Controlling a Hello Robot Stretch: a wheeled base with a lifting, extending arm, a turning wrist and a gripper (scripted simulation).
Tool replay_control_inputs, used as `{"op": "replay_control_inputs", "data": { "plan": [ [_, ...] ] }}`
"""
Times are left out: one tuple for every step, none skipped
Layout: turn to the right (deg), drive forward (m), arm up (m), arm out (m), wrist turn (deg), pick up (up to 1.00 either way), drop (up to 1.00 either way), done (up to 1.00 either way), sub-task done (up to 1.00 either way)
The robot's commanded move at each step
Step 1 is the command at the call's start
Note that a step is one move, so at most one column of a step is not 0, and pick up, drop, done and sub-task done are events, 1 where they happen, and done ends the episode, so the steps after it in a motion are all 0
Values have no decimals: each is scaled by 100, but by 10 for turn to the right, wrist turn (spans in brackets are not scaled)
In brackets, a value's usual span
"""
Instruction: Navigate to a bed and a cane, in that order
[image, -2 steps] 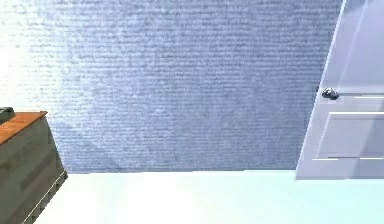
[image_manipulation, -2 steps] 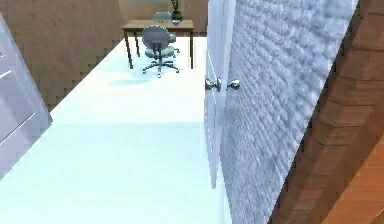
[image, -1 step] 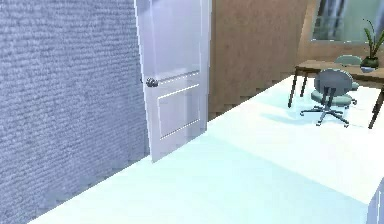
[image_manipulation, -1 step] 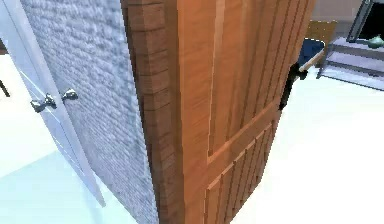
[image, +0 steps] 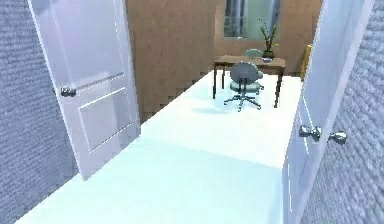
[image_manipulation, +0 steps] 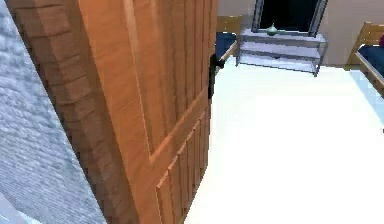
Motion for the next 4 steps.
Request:
{"op": "replay_control_inputs", "data": {
  "plan": [
    [0, 95, 0, 0, 0, 0, 0, 0, 0],
    [210, 0, 0, 0, 0, 0, 0, 0, 0],
    [0, 40, 0, 0, 0, 0, 0, 0, 0],
    [120, 0, 0, 0, 0, 0, 0, 0, 0]
  ]
}}
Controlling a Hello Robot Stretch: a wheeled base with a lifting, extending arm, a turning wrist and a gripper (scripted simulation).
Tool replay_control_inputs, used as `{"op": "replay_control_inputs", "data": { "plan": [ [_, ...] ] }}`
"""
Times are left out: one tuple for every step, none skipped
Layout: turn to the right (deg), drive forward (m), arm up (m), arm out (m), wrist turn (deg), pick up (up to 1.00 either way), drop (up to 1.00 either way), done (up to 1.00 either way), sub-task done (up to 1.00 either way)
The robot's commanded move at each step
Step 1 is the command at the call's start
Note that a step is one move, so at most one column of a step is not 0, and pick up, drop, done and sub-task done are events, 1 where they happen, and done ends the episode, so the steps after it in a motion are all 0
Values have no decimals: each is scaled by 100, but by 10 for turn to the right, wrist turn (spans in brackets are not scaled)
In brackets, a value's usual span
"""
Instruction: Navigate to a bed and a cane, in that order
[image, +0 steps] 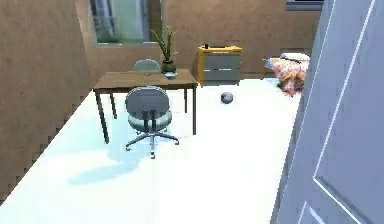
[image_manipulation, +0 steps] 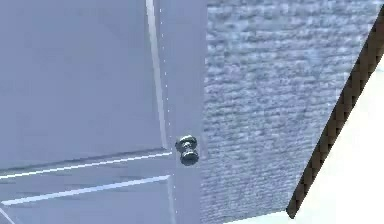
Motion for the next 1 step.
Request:
{"op": "replay_control_inputs", "data": {
  "plan": [
    [0, 100, 0, 0, 0, 0, 0, 0, 0]
  ]
}}
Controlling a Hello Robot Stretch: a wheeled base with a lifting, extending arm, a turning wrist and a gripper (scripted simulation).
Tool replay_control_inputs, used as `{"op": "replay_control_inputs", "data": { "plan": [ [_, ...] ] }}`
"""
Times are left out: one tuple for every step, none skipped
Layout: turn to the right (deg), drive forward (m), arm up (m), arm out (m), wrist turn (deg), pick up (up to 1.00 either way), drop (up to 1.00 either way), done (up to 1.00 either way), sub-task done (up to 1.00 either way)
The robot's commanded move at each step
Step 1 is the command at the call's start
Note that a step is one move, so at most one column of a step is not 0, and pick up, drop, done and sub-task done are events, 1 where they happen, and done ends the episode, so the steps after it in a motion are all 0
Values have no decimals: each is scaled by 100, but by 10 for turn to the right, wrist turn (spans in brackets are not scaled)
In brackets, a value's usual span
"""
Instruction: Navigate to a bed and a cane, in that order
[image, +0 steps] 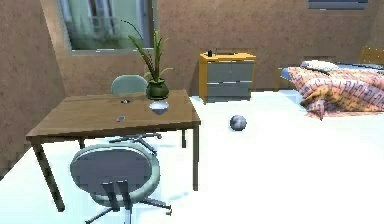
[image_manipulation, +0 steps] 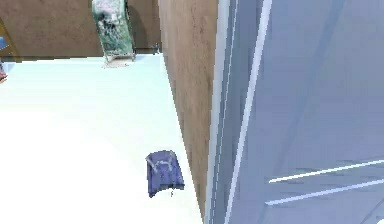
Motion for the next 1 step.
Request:
{"op": "replay_control_inputs", "data": {
  "plan": [
    [30, 0, 0, 0, 0, 0, 0, 0, 0]
  ]
}}
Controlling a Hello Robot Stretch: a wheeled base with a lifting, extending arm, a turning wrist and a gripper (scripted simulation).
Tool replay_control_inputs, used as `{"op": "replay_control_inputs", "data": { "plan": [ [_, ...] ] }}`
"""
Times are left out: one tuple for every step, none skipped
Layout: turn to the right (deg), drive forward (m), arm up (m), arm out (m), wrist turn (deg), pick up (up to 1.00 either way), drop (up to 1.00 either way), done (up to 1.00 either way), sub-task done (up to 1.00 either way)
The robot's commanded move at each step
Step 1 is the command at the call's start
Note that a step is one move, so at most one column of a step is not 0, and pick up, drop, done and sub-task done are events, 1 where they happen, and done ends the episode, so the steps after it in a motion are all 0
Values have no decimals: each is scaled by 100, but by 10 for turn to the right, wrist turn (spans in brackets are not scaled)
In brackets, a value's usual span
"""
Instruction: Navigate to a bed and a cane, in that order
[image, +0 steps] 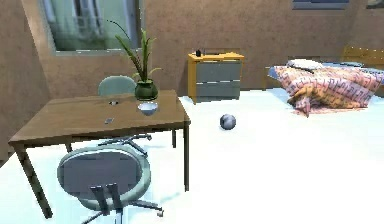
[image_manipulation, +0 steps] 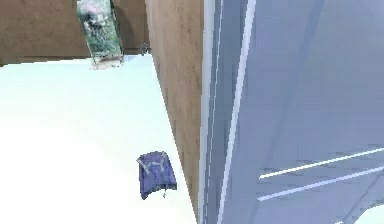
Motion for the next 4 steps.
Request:
{"op": "replay_control_inputs", "data": {
  "plan": [
    [0, 40, 0, 0, 0, 0, 0, 0, 0],
    [450, 0, 0, 0, 0, 0, 0, 0, 0],
    [60, 0, 0, 0, 0, 0, 0, 0, 0],
    [0, 100, 0, 0, 0, 0, 0, 0, 0]
  ]
}}
